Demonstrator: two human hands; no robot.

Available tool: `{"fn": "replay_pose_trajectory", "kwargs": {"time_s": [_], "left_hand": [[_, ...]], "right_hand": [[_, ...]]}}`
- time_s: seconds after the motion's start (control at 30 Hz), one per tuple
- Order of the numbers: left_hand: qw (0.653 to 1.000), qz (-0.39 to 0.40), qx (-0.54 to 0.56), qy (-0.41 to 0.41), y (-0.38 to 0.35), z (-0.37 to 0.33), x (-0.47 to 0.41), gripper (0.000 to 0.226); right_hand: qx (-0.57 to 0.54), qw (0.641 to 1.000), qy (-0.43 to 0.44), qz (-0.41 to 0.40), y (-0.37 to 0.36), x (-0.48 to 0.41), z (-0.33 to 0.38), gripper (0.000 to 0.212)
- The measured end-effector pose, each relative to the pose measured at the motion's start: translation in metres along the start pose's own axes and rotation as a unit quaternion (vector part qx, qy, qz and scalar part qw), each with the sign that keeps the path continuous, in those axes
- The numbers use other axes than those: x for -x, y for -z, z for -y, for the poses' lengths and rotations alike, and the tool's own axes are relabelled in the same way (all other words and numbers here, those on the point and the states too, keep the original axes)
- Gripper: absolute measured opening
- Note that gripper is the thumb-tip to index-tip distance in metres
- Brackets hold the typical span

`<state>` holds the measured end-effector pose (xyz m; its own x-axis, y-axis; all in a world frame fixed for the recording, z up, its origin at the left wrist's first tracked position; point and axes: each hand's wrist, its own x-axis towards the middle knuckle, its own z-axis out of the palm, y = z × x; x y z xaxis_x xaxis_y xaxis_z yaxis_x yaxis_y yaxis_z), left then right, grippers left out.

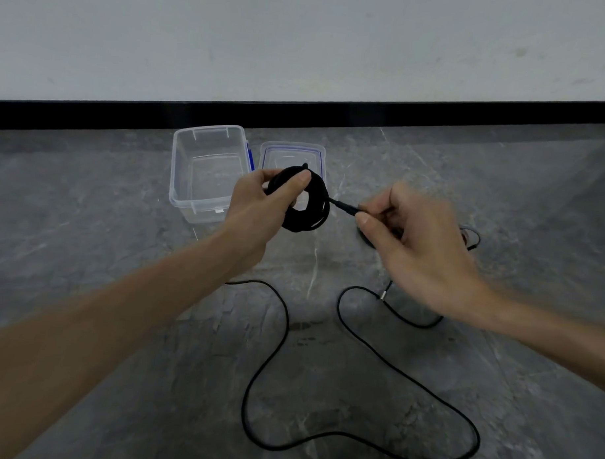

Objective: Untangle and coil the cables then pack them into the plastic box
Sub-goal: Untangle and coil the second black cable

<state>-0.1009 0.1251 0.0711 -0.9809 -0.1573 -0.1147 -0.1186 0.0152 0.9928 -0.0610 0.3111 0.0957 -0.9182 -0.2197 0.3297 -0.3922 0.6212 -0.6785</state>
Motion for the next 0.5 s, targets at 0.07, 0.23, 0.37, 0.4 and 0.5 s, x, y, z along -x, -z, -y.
{"fn": "replay_pose_trajectory", "kwargs": {"time_s": [0.07, 0.23, 0.37, 0.4, 0.5], "left_hand": [[0.999, -0.005, 0.027, 0.019, -0.001, 0.001, 0.001, 0.030], [0.991, 0.016, 0.106, 0.085, -0.005, 0.008, 0.016, 0.029], [0.991, 0.040, 0.114, 0.060, -0.003, 0.008, 0.022, 0.025], [0.992, 0.044, 0.107, 0.051, -0.003, 0.008, 0.022, 0.022], [0.993, 0.061, 0.096, 0.042, -0.003, 0.010, 0.024, 0.020]], "right_hand": [[0.044, 0.997, 0.061, 0.011, -0.006, 0.005, -0.002, 0.007], [0.103, 0.980, 0.125, 0.119, -0.025, 0.012, -0.023, 0.010], [0.000, 0.973, -0.009, 0.231, -0.023, 0.011, -0.022, 0.038], [-0.063, 0.962, -0.084, 0.251, -0.019, 0.008, -0.016, 0.047], [-0.292, 0.887, -0.267, 0.237, -0.007, -0.007, -0.010, 0.048]]}}
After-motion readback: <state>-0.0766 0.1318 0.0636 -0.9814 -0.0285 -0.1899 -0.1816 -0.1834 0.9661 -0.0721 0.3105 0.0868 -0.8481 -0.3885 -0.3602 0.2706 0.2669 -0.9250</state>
